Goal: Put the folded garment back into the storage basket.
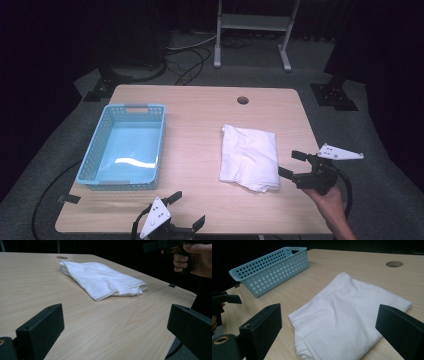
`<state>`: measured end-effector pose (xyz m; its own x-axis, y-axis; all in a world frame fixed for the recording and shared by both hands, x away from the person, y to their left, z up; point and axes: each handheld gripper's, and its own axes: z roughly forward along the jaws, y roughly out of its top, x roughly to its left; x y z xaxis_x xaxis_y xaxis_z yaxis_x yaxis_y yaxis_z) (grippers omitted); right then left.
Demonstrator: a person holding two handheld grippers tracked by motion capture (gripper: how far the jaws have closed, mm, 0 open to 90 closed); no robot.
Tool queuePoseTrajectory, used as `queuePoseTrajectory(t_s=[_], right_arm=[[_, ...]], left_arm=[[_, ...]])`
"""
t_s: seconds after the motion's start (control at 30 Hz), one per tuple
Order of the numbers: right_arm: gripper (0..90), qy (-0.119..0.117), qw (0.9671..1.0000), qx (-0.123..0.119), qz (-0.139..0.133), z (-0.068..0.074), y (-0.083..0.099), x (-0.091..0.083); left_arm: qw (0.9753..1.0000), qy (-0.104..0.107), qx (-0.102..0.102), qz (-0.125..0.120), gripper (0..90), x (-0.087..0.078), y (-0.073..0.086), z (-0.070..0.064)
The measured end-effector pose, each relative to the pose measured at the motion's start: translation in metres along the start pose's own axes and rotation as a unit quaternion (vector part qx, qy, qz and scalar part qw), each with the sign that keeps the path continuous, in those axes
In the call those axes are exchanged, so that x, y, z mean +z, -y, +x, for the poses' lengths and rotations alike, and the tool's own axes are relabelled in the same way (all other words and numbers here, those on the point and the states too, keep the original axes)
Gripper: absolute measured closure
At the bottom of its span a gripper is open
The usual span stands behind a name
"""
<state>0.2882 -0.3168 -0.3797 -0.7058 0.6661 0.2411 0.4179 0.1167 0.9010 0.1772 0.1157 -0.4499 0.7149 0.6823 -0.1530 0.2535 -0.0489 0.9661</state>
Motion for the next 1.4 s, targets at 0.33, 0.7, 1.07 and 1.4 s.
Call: queuePoseTrajectory(t_s=[0.33, 0.7, 1.07, 1.4], right_arm=[[6.8, 0.003, 0.999, -0.001, 0.044, -0.004, -0.014, 0.023], [6.9, 0.017, 0.9977, 0.008, 0.064, -0.009, -0.028, 0.039], [6.9, 0.024, 0.9947, 0.003, 0.1, -0.013, -0.039, 0.058], [6.9, 0.022, 0.9907, 0.003, 0.134, -0.016, -0.041, 0.072]], left_arm=[[1.0, 0.001, 0.002, 0.001, 0.6, 0.001, 0.0, -0.001], [1.0, 0.003, 0.001, 0.0, 0.6, 0.0, 0.0, -0.001], [1.0, 0.001, 0.001, -0.001, 0.6, 0.0, -0.001, 0.0], [1.0, 0.001, -0.003, -0.001, 0.6, -0.001, -0.001, 0.001]])
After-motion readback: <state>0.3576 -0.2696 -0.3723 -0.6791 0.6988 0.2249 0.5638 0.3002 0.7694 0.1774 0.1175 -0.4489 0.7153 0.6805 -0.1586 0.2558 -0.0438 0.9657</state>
